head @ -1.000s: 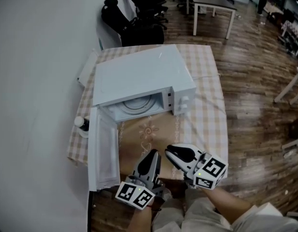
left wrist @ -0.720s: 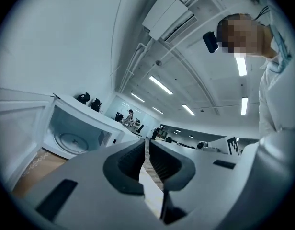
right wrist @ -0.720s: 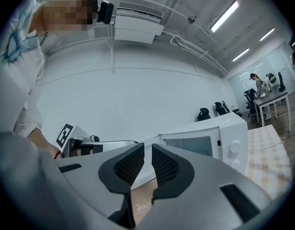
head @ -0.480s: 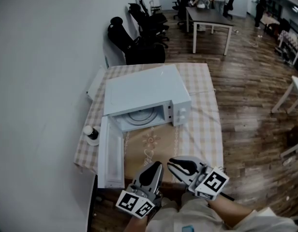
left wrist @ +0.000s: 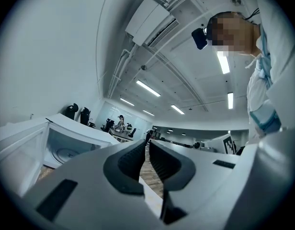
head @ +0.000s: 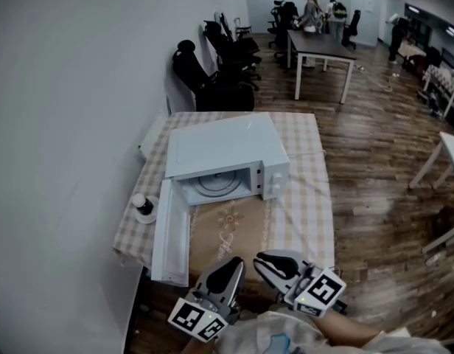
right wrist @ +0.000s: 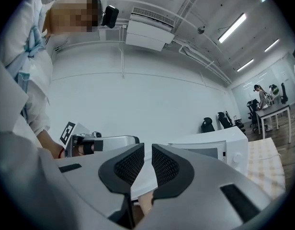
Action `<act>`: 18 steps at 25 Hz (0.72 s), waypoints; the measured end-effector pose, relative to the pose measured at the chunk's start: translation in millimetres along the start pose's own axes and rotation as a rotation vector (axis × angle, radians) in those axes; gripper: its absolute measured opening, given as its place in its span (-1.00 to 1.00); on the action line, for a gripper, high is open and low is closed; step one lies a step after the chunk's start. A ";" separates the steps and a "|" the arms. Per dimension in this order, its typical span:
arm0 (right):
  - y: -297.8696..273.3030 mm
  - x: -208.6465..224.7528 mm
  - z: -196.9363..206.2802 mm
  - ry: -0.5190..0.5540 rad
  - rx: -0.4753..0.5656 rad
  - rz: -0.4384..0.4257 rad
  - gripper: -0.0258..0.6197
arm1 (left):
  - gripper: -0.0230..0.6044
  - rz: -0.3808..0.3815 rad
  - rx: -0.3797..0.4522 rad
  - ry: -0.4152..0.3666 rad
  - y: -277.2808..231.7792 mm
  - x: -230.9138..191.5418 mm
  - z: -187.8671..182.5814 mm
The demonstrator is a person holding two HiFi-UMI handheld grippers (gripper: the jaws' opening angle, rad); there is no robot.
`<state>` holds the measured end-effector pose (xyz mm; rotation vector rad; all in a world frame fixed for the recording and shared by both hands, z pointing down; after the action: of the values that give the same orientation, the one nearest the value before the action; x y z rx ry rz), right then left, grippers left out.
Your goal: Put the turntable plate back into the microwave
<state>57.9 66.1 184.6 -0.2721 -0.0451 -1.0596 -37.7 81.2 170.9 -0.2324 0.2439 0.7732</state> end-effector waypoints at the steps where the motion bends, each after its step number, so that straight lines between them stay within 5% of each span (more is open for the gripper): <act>1: 1.0 -3.5 -0.5 0.004 -0.001 0.000 -0.71 | -0.84 0.000 0.003 0.001 3.3 1.4 0.3; 18: 3.7 -27.0 -20.8 0.068 0.049 -0.001 -0.72 | -0.84 0.031 0.038 -0.024 23.2 9.2 -15.0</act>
<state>45.9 85.8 159.3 -0.1921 -0.0101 -1.0669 -49.8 98.9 151.2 -0.1835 0.2400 0.8005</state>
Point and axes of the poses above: the fingertips, and each gripper's own axes: y backward along the fingers, x to its right, z out of its underside, the point moved 4 cm from there along y, backward along the fingers, and after that the axes turned 14 degrees about -x, right-handed, at the moved point
